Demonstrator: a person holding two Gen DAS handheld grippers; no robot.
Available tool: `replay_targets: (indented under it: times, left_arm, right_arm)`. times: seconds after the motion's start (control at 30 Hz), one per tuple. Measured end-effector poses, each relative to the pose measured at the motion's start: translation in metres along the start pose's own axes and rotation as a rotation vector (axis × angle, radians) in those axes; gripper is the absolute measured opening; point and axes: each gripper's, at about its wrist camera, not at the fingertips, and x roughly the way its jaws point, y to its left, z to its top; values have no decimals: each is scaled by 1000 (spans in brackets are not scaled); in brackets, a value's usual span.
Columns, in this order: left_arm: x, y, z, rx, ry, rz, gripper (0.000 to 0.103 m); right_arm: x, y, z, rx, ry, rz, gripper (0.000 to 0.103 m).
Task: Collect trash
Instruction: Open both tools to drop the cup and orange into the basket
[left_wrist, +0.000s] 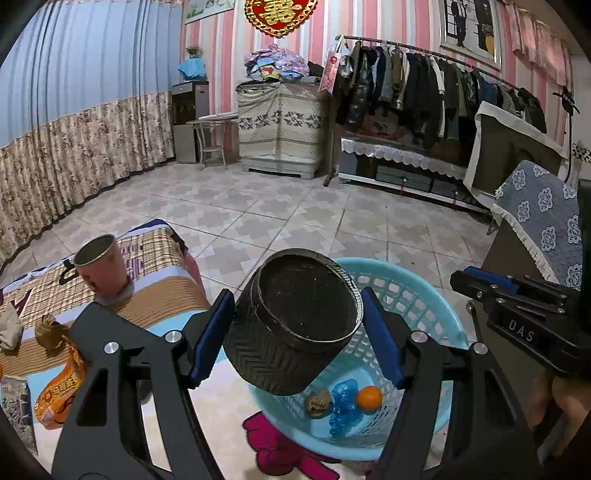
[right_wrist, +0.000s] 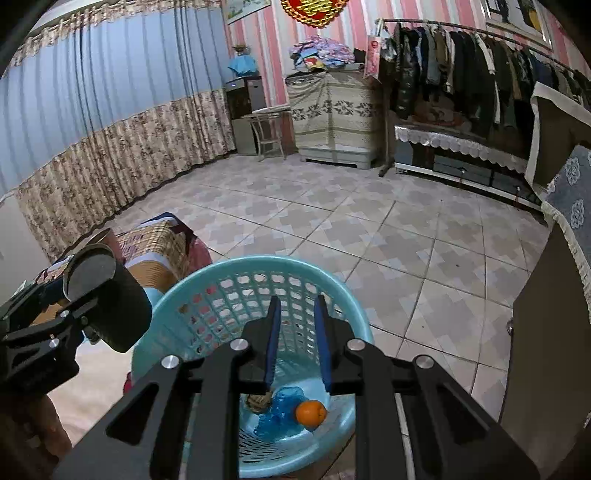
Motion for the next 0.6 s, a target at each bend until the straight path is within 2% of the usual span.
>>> replay_targets:
  times: [0.1, 0.17, 0.2, 0.37, 0.4, 0.5, 0.53, 0.6]
  left_arm:
    - [4, -3, 1, 2, 7, -21, 70]
    - [3, -3, 3, 2, 3, -22, 82]
    - [3, -3, 3, 2, -1, -18, 85]
    - [-6, 3, 7, -2, -15, 19, 90]
    - [-10, 9, 8, -13, -21, 31, 92]
    - [-21, 24, 8, -39, -37, 57, 95]
    - [-26, 31, 8, -46, -42, 67, 96]
    - [-33, 42, 7, -57, -48, 85, 97]
  right_arm:
    - [-1, -4, -2, 14, 1, -10, 20]
    - [-3, -4, -3, 14, -2, -17, 20]
    - [-3, -4, -3, 14, -4, -20, 20]
    - [-3, -3, -3, 20, -2, -19, 20]
    - [-4, -3, -3, 20, -1, -20, 23]
    - [-6, -1, -5, 22, -15, -34, 55]
    - [-6, 0, -7, 22, -19, -36, 61]
    - [-6, 5, -10, 23, -19, -38, 64]
